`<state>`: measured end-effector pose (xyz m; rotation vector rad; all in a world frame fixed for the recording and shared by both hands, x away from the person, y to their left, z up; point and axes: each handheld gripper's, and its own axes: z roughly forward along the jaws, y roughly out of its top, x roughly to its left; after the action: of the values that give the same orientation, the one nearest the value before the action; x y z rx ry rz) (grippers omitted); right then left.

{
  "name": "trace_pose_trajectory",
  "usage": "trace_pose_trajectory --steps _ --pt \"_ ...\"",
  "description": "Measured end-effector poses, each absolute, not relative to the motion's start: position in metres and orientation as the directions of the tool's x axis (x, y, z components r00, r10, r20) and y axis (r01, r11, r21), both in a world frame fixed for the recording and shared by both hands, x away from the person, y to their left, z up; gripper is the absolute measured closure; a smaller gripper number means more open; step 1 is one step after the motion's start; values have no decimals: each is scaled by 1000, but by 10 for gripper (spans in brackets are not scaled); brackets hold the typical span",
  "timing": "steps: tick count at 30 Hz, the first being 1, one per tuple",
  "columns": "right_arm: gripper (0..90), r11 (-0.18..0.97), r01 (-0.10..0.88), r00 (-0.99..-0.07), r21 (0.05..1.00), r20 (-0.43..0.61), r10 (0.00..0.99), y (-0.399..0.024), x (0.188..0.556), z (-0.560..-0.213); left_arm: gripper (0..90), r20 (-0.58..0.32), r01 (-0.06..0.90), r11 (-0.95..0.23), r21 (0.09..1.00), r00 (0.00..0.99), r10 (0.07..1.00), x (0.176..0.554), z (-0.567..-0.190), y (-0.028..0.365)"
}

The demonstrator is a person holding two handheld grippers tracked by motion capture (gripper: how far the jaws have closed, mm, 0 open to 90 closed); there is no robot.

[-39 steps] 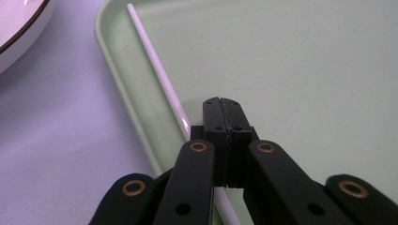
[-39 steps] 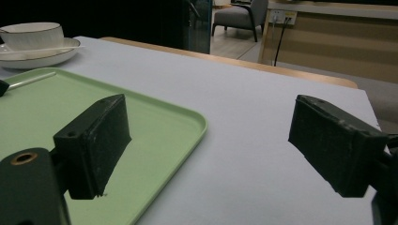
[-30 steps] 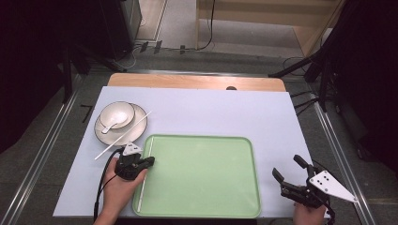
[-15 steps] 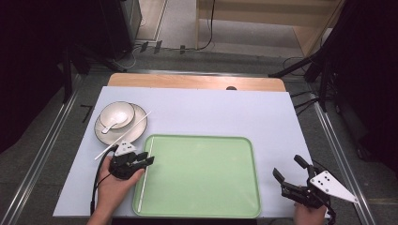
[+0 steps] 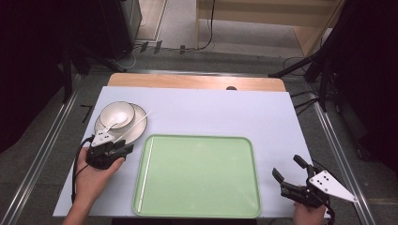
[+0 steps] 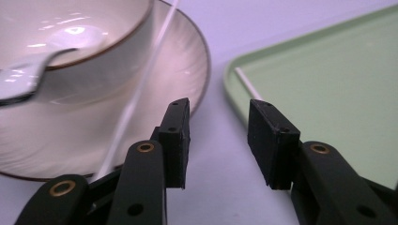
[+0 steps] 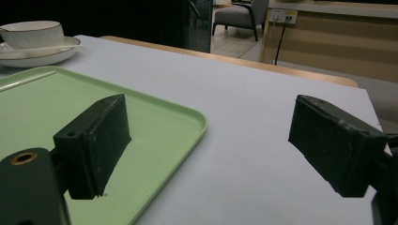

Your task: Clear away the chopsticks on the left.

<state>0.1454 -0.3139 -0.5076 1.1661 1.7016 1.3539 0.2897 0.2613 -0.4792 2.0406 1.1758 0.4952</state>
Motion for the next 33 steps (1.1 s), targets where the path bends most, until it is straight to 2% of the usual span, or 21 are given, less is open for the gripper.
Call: trace_pose_trajectory --steps 3,8,22,26,27,28,30,33 --pt "130 66 238 -383 969 31 923 -314 145 -507 575 31 580 -349 736 486 873 296 -476 270" --pt "130 65 242 -380 968 33 924 -314 145 -508 575 58 590 -366 720 475 878 307 -477 277" --pt "130 76 246 -390 966 27 921 -313 146 -509 605 51 634 -375 676 468 882 331 -494 276" --pt "130 78 247 -392 966 26 919 -313 146 -509 663 49 646 -382 660 471 881 334 -498 277" --pt "130 77 246 -393 966 27 919 -313 146 -509 696 33 653 -378 656 475 879 335 -499 278" --pt "130 77 245 -393 966 26 919 -313 146 -509 769 10 659 -374 652 486 874 336 -500 278" --pt "130 77 245 -393 967 26 919 -313 146 -509 813 -2 657 -376 653 498 867 336 -500 279" --pt "130 75 247 -391 966 29 920 -314 146 -509 843 -24 654 -381 653 521 853 336 -499 277"
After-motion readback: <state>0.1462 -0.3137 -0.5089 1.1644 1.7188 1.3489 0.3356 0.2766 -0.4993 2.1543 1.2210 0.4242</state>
